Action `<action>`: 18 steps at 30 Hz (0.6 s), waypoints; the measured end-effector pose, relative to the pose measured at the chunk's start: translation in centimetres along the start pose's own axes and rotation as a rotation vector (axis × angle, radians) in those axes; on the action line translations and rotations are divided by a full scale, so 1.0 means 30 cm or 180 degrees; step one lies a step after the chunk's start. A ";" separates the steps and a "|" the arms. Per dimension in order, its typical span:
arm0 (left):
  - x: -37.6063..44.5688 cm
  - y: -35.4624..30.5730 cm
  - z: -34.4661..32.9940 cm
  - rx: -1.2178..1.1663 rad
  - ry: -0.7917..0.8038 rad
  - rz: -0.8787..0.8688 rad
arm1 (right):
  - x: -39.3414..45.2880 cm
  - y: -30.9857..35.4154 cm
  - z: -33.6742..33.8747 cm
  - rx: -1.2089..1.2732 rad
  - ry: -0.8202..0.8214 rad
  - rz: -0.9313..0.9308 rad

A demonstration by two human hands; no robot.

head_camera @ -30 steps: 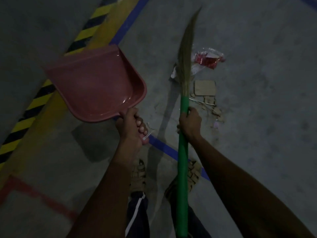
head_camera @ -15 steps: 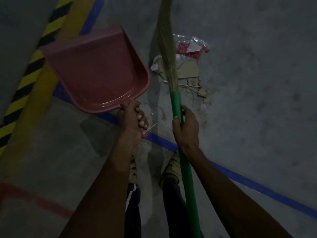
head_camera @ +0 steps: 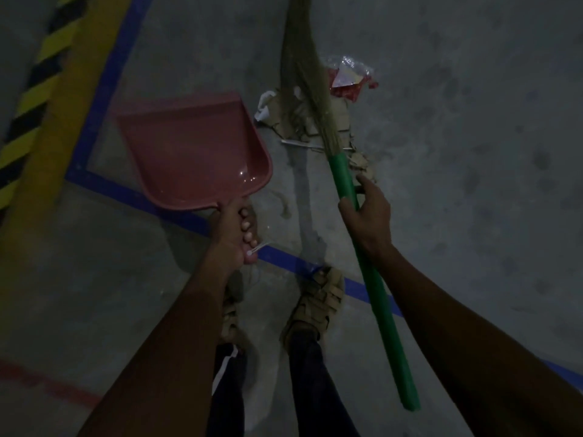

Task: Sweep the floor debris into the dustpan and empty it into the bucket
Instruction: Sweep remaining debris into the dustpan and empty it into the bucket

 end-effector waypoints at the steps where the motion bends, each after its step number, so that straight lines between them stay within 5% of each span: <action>1: 0.016 0.009 0.008 0.0115 0.0051 0.0063 | 0.000 -0.030 0.010 -0.0136 -0.0027 0.0040; 18: 0.326 0.028 0.211 0.1668 0.0392 0.1160 | 0.249 -0.302 0.027 -0.1238 -0.1126 -0.0540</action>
Point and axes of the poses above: each hand's wrist, its own x-axis towards the middle knuckle, its own z-axis out of the back of the hand, y = z × x, the point moved 3 cm from there along x, towards the middle knuckle, and after that the axes turned 13 degrees about y, right-handed, at the moved point
